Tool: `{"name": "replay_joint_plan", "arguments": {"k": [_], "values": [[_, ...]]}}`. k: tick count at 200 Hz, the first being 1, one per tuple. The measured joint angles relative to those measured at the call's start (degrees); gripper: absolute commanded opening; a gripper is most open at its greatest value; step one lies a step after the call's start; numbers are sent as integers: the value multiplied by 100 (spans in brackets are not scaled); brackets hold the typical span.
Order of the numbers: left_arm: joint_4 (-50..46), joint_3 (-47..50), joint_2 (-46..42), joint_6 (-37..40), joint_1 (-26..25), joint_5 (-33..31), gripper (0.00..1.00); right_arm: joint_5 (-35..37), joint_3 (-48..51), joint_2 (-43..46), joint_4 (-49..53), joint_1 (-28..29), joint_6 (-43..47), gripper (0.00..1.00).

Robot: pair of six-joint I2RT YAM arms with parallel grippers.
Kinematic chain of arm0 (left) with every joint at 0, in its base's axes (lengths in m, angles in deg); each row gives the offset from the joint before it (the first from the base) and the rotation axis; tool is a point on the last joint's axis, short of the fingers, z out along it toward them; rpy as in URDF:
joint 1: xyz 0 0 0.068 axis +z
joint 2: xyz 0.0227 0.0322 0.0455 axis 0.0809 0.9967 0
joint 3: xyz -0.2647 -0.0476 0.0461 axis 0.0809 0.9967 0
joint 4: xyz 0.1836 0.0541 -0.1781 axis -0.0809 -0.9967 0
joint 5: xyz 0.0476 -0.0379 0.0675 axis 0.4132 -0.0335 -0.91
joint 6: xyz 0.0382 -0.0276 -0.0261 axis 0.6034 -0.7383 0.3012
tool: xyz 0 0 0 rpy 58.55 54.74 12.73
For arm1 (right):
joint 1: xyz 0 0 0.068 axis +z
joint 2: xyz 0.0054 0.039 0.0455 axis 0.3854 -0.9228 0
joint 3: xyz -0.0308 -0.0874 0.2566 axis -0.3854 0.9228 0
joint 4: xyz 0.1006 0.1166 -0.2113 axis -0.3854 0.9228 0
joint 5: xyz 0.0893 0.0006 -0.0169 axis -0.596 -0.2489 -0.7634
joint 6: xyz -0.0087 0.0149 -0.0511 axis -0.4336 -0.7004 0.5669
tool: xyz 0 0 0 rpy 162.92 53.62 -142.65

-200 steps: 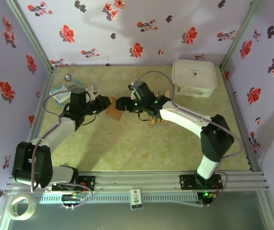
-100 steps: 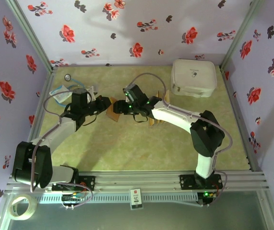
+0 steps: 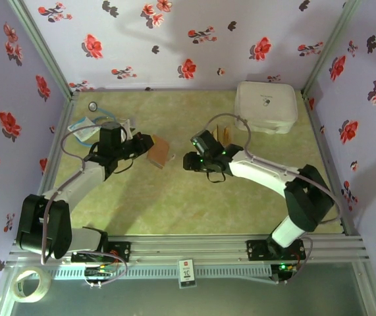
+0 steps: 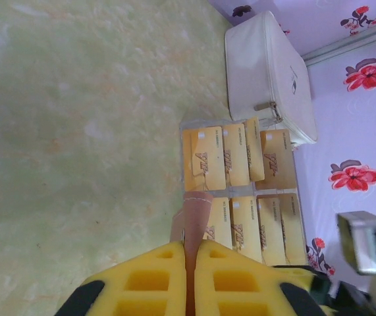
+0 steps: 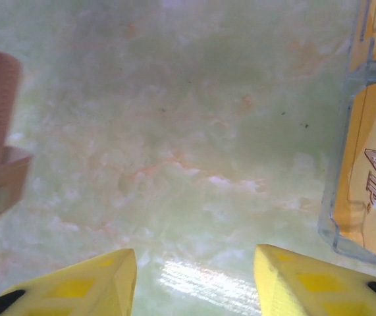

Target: Put the credit cards into the card holder

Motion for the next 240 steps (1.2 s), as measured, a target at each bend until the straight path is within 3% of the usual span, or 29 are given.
{"name": "replay_joint_plan", "arguments": {"k": [58,83,117,158,194,223,240], "values": [[0,0,0,20,0,0,0,-542,-599,-278,-581,4,-234,58],[0,0,0,20,0,0,0,-706,-741,-605,-776,4,-319,54],[0,0,0,20,0,0,0,-844,-745,-898,-881,4,-457,40],[0,0,0,20,0,0,0,-938,-688,-914,-1058,-17,-575,0],[37,0,0,17,0,-24,0,-1058,-621,-911,-1204,-85,-619,0],[273,153,7,-17,0,-90,33,-1119,-597,-844,-1202,-114,-621,0],[483,369,66,-46,0,-118,41,-1215,-597,-717,-1198,-118,-625,0]]}}
